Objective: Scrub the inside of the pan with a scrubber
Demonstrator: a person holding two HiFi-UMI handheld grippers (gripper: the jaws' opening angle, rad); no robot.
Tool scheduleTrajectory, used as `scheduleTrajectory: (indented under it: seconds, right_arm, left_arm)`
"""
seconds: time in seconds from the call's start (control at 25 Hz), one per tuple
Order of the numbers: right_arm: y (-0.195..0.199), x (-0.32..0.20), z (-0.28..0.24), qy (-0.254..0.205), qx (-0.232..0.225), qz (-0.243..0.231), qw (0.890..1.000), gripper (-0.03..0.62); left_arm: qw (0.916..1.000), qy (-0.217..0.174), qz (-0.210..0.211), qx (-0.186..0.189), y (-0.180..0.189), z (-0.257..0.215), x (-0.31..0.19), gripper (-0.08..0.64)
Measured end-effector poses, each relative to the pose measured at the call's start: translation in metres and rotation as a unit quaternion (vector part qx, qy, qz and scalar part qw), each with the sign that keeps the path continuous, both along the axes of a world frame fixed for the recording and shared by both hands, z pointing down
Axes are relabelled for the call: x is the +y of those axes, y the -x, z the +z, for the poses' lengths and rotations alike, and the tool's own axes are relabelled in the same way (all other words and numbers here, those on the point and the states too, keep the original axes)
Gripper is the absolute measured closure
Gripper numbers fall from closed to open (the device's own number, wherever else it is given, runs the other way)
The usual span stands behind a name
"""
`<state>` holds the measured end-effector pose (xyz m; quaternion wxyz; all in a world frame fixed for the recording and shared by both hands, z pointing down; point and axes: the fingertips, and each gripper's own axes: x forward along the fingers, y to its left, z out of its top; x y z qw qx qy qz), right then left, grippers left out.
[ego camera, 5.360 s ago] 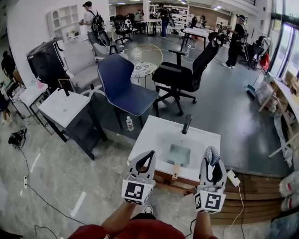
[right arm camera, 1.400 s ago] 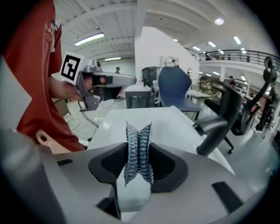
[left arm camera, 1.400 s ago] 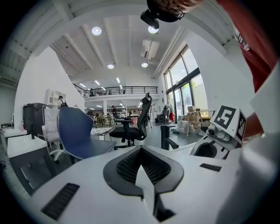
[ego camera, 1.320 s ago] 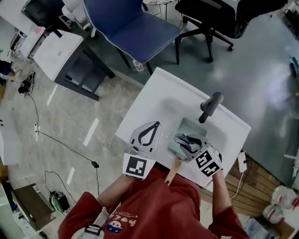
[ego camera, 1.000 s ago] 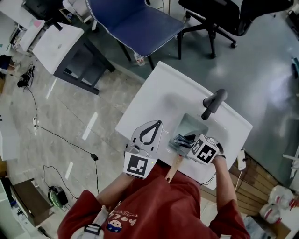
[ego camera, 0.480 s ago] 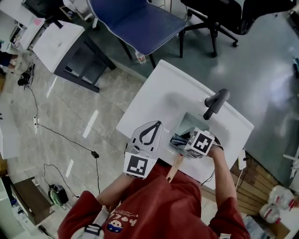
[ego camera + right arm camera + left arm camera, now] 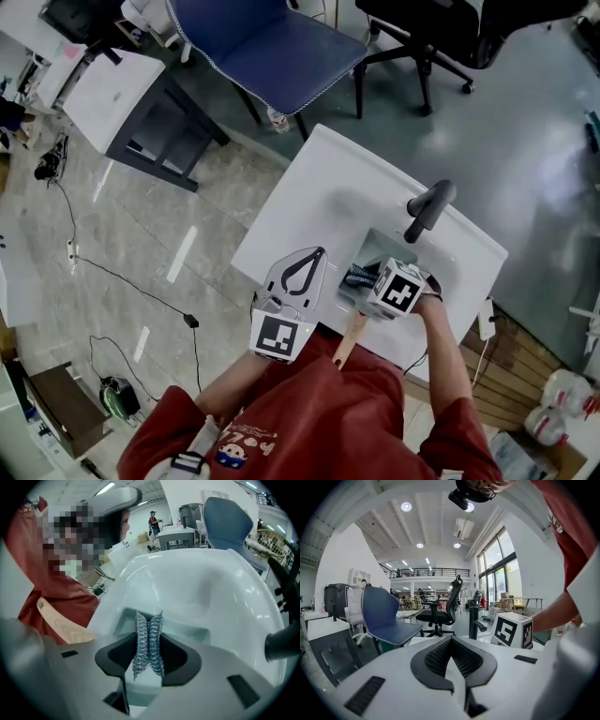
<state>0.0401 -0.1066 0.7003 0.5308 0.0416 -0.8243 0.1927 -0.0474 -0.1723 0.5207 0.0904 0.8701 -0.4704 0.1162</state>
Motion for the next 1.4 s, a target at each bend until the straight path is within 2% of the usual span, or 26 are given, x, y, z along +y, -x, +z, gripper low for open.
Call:
scheduleTrajectory:
  seconds: [0.24,0.32,0.6,1.0,1.2,1.4]
  right_arm:
    - [-0.017,-0.028,0.021,-0.086,0.044,0.024,0.995,0.431]
    - [-0.022,-0.037,0.028,-0.112,0.052,0.033,0.992,0.431]
    - [-0.037,-0.064,0.050,-0.174,0.094,0.065,0.978,0.437]
    - [-0.033,-0.069,0.050,-0.192,0.084,0.081,0.974,0.439]
    - [-0.036,-0.068,0.048,-0.191,0.080,0.086,0.975,0.438]
    - [-0.046,-0.067,0.015,-0.186,0.057,0.109,0.975,0.437]
  left_arm:
    - [0.9999,-0.013,0.006,-0.009,0.000,0.000,0.000,0.548]
    - [1.0000,-0.002,0.003,-0.004,-0.001,0.000,0.000,0.548]
    - [1.0000,0.001,0.009,-0.001,-0.008,-0.002,0.001,0.548]
    - [0.9999,0.003,0.016,-0.003,-0.016,-0.002,0.002,0.548]
    - [0.9985,-0.040,0.032,-0.017,-0.018,-0.002,-0.002,0.548]
    - [0.9988,-0.035,0.032,-0.014,-0.021,-0.006,0.000,0.548]
